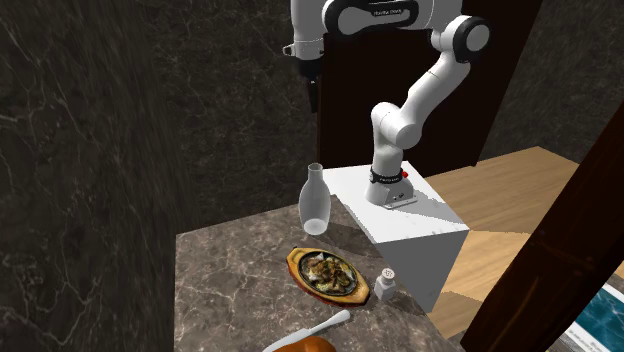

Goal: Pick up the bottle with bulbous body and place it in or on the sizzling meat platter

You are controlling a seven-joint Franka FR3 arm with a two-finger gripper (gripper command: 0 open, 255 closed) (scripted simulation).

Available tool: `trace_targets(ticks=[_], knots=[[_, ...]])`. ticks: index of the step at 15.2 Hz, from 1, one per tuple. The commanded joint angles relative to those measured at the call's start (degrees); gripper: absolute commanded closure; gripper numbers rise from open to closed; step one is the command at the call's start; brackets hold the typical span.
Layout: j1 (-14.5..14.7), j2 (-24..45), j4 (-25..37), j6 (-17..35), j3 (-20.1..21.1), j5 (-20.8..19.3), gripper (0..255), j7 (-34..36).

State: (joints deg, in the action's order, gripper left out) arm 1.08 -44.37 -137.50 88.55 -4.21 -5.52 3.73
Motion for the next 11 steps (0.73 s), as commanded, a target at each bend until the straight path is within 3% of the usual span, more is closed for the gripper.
trace_targets(ticks=[1,11], knots=[[0.0,0.0,0.0,0.0,0.0,0.0,0,0.0],[6.0,4.0,-5.4,9.1,10.5,8.6,0,10.3]])
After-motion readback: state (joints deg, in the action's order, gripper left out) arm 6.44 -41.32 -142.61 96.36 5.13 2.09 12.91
